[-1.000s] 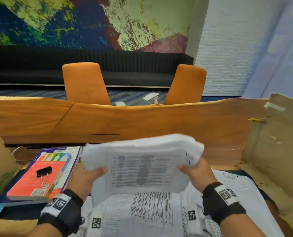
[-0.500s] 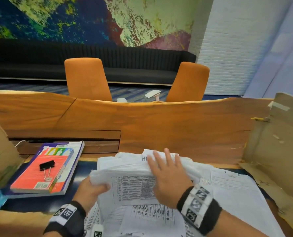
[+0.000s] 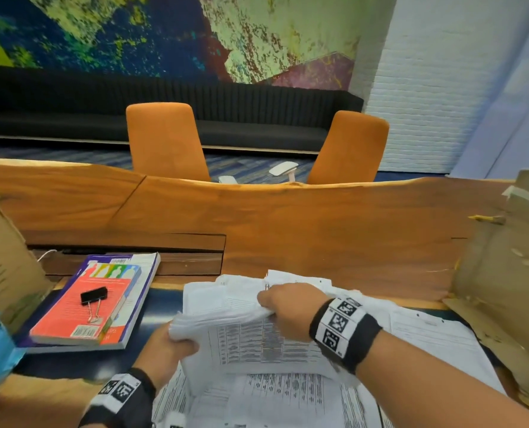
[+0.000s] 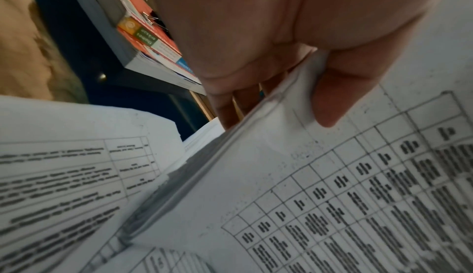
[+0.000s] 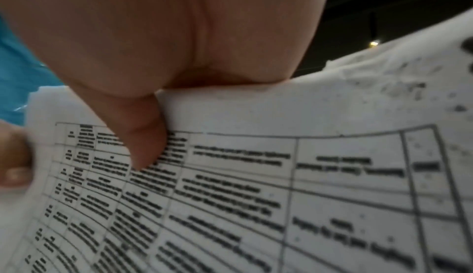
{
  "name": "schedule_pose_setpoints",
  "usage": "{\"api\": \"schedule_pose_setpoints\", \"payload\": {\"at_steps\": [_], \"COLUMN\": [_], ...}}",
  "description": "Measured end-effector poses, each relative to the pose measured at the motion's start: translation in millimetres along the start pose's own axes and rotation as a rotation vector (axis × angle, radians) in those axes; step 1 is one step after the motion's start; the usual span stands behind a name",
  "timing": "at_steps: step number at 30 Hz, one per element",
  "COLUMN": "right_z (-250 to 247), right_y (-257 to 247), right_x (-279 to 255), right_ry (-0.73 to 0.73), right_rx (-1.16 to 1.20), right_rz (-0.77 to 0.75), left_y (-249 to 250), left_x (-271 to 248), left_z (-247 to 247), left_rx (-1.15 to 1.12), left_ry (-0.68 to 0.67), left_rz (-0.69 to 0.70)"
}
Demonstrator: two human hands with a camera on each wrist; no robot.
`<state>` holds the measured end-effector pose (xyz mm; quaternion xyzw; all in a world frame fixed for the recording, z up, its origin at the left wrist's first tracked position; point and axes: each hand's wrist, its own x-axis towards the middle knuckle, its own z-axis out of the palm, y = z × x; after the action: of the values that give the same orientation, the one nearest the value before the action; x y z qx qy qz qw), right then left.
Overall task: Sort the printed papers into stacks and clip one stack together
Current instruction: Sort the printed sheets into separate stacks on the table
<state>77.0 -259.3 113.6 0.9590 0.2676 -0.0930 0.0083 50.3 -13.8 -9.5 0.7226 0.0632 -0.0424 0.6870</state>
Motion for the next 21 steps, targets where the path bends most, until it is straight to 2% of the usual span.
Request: {"api": "schedule_pose_setpoints", "payload": {"at_steps": [3,6,8,10,12,16,18,21], "right_z": [-21.3,-50.6,-52.6,-40.2,-17.7,20.5,29.1,39.1], "right_y": [15.1,34.0,44.4,46.4,38.3,4.8,-9.2,-14.6], "right_x": [-11.4,-30.7,-37.2,-34.8,-27.8,-18.7,-16.9,-12.9], "right_ry": [0.126,0.297,0.403,0.476,0.527,0.749,0.821,0.847], "right_rx": [0.139,0.454,0.687,0.871,1.014,1.168,1.23,1.286], "right_rz": [-0.022,0.012,0.037,0.084,0.161,0.337,0.35,0.397], "left_y": [11.2,45.4,69.8,82.8,79.5,78.1,84.2,80.2], "left_x": [-2.7,-7.9,-10.8,-9.8,-4.7,3.6,0.3,-5.3], "left_z": [-10.0,-17.8,-10.6,5.9,25.4,59.6,70.8,71.9], "left_rx": [-0.033,-0.099,-0.151,-0.269,-0.386,-0.442,-0.386,-0.261], "left_ry": [0.037,0.107,0.133,-0.012,-0.084,0.165,0.161,0.094], "left_rz": [-0.023,0.076,0.154,0.158,0.085,0.064,0.123,0.192]}}
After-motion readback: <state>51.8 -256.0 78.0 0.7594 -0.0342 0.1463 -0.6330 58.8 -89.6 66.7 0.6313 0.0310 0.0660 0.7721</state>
